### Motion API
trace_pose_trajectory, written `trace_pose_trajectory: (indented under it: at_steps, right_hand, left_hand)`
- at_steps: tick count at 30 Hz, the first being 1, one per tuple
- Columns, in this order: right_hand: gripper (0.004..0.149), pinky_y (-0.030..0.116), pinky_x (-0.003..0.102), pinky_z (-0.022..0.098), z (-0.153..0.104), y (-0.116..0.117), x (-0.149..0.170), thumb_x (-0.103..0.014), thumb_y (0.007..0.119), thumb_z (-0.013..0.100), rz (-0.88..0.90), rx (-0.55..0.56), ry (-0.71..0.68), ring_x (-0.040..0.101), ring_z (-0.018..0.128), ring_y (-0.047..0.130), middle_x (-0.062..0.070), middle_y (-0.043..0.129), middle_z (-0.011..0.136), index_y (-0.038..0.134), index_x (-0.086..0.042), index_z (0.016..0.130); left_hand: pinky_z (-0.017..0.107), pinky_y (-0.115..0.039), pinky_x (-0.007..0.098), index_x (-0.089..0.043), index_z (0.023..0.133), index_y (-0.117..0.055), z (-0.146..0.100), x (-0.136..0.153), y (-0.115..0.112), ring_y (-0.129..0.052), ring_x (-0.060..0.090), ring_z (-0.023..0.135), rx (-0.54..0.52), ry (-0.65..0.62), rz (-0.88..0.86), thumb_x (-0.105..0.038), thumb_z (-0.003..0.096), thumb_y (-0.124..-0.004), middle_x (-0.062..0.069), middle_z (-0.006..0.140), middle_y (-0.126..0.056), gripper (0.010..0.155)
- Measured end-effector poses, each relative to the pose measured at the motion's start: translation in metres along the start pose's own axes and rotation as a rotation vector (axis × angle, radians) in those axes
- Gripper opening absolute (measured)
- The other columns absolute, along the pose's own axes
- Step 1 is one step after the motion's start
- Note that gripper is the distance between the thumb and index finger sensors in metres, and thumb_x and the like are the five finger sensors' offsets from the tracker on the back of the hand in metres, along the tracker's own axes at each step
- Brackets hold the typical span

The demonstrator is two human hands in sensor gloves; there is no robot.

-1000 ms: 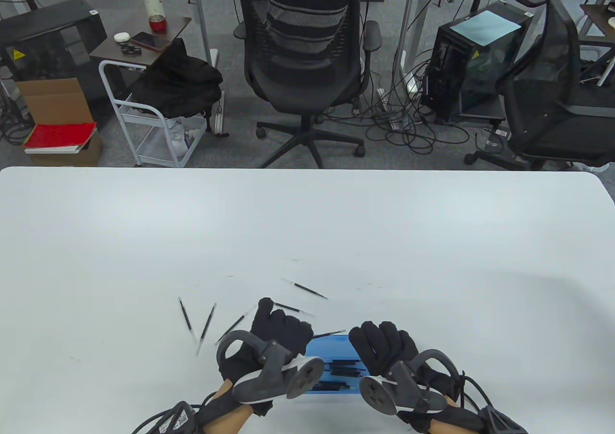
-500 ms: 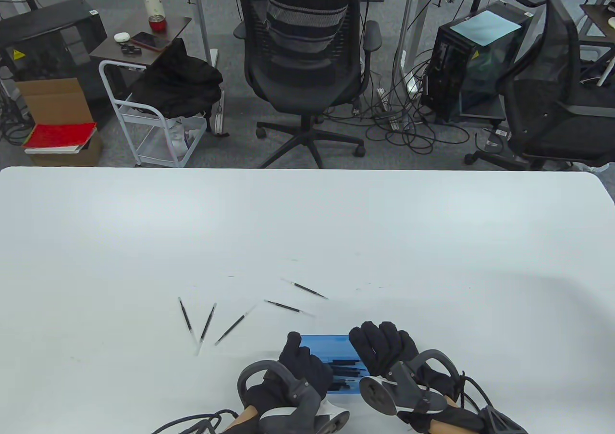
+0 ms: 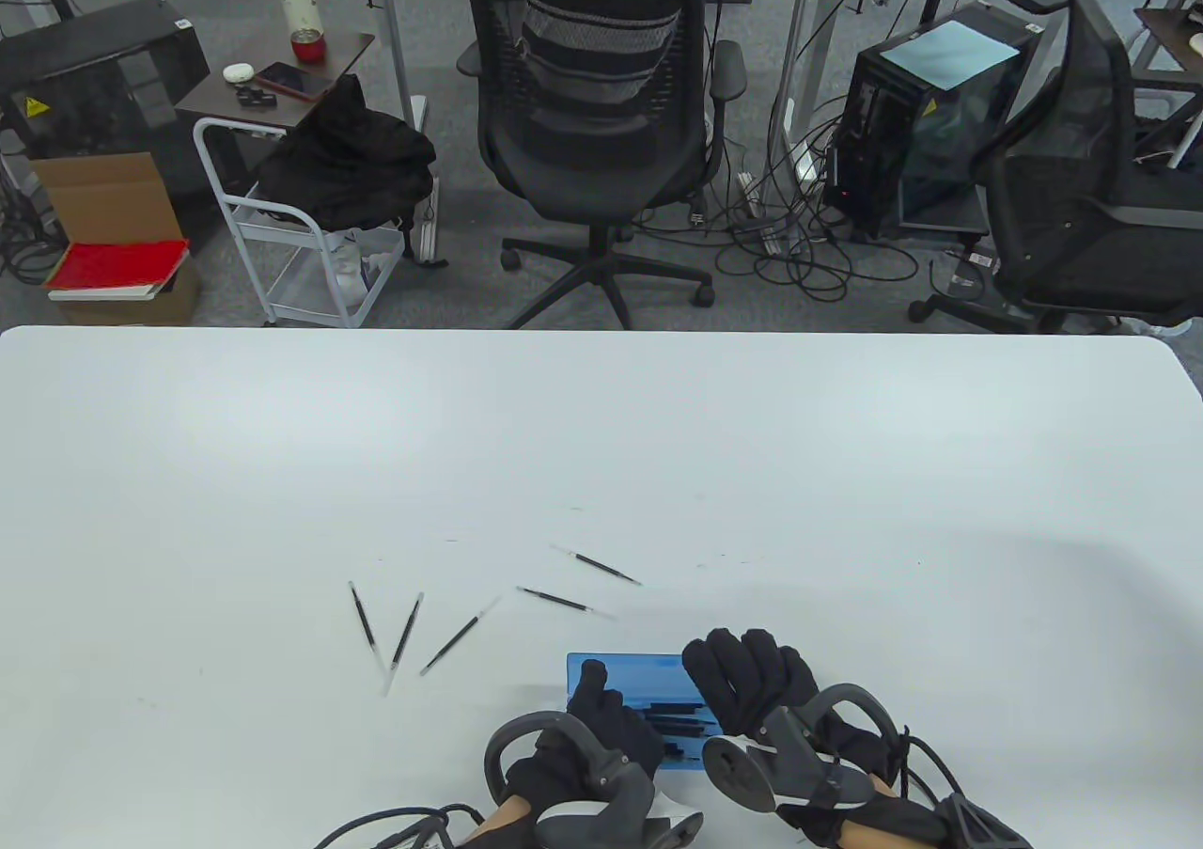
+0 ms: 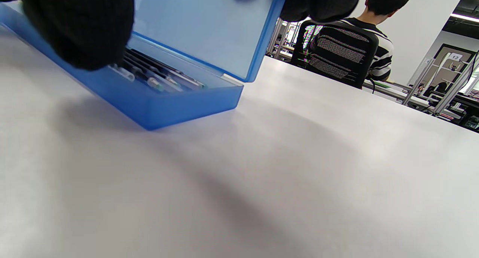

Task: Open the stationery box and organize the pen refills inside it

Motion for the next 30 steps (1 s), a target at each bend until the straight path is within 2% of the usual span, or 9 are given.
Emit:
trace_pose_trajectory:
  at_steps: [9, 15, 22, 26, 30]
  right_hand:
    - [0.113, 0.054, 0.064, 0.076, 0.0, 0.0, 0.0, -0.054, 0.083, 0.04, -0.002, 0.0, 0.0, 0.059, 0.106, 0.047, 0.028, 0.026, 0.122, 0.008, -0.011, 0.114]
    - [0.113, 0.054, 0.064, 0.076, 0.0, 0.0, 0.0, -0.053, 0.082, 0.04, -0.002, 0.0, 0.0, 0.059, 0.106, 0.047, 0.028, 0.026, 0.122, 0.008, -0.011, 0.114]
    - [0.113, 0.054, 0.064, 0.076, 0.0, 0.0, 0.0, -0.054, 0.082, 0.04, -0.002, 0.0, 0.0, 0.059, 0.106, 0.047, 0.028, 0.026, 0.122, 0.008, -0.011, 0.114]
    - [0.113, 0.054, 0.064, 0.076, 0.0, 0.0, 0.0, -0.054, 0.082, 0.04, -0.002, 0.0, 0.0, 0.059, 0.106, 0.047, 0.028, 0.026, 0.122, 0.008, -0.011, 0.114]
    - [0.113, 0.054, 0.064, 0.076, 0.0, 0.0, 0.0, -0.054, 0.082, 0.04, -0.004, 0.0, 0.001, 0.059, 0.106, 0.047, 0.028, 0.026, 0.122, 0.008, -0.011, 0.114]
  left_hand:
    - [0.079, -0.06, 0.063, -0.023, 0.095, -0.082, -0.001, 0.0, -0.002, -0.101, 0.023, 0.083, -0.017, 0.013, 0.02, -0.031, 0.0479, -0.091, -0.004, 0.09, -0.095, 0.048]
    - [0.078, -0.062, 0.062, -0.024, 0.093, -0.084, -0.007, 0.013, 0.009, -0.102, 0.022, 0.081, -0.047, 0.042, -0.051, -0.032, 0.0477, -0.091, -0.005, 0.088, -0.097, 0.047]
    - [0.077, -0.064, 0.062, -0.023, 0.09, -0.087, -0.023, 0.055, 0.032, -0.104, 0.022, 0.078, -0.088, 0.158, -0.189, -0.033, 0.0476, -0.091, -0.005, 0.084, -0.099, 0.044]
    - [0.077, -0.063, 0.062, -0.022, 0.09, -0.087, -0.034, 0.093, 0.037, -0.104, 0.023, 0.077, -0.081, 0.323, -0.223, -0.033, 0.0474, -0.092, -0.003, 0.084, -0.1, 0.044]
    - [0.077, -0.062, 0.063, -0.021, 0.09, -0.087, -0.044, 0.132, 0.03, -0.104, 0.025, 0.077, -0.052, 0.491, -0.232, -0.031, 0.0478, -0.093, -0.002, 0.084, -0.1, 0.044]
Point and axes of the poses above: the tracker on the back of each hand, its own x axis roughly to the little-finger side, its own z axis roughly from the wrist to the fingertips, y = z × x, the point moved 5 cm from there along z, roughly from the wrist to the fingertips
